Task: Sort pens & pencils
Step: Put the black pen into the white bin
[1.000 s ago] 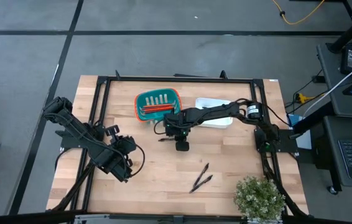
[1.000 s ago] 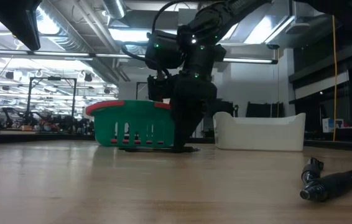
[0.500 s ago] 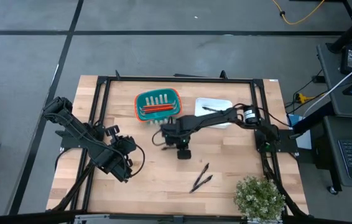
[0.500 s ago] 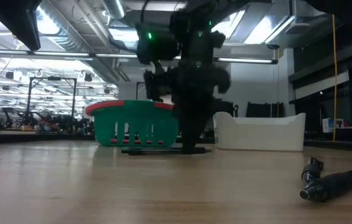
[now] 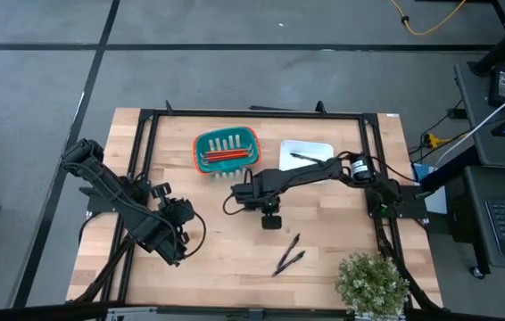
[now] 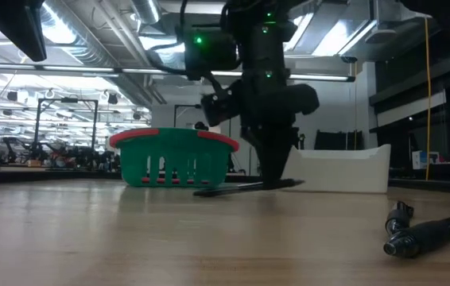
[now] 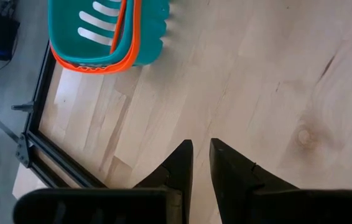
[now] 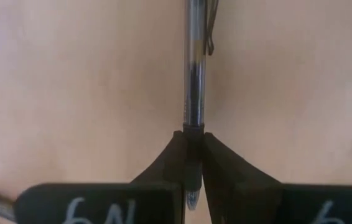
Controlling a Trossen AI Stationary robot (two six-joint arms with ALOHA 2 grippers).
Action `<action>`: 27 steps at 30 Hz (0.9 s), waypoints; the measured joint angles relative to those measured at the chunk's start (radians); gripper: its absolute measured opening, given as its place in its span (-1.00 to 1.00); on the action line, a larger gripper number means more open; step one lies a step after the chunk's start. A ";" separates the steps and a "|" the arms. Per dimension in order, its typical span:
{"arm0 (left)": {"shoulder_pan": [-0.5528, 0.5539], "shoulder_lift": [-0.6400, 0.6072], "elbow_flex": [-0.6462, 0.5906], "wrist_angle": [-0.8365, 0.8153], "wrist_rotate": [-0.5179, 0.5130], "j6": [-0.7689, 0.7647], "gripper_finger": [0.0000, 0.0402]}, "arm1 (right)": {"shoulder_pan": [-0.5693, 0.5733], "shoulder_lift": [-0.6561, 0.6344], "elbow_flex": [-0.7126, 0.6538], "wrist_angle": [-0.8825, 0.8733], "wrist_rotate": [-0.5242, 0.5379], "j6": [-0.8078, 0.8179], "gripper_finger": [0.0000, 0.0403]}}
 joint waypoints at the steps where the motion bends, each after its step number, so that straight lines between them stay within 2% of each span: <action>1: 0.000 0.000 0.000 0.000 0.000 0.000 -0.75 | 0.000 -0.003 0.000 -0.009 0.006 0.002 -0.84; 10: 0.000 0.000 0.000 0.001 0.000 0.000 -0.75 | 0.000 -0.089 0.000 -0.028 0.046 0.036 -0.87; 21: 0.000 0.000 0.000 0.005 0.000 0.000 -0.75 | -0.015 -0.309 -0.003 -0.245 0.312 0.136 -0.96; 27: -0.005 0.000 0.000 0.007 0.000 0.000 -0.75 | -0.081 -0.437 -0.107 -0.255 0.346 0.165 -0.97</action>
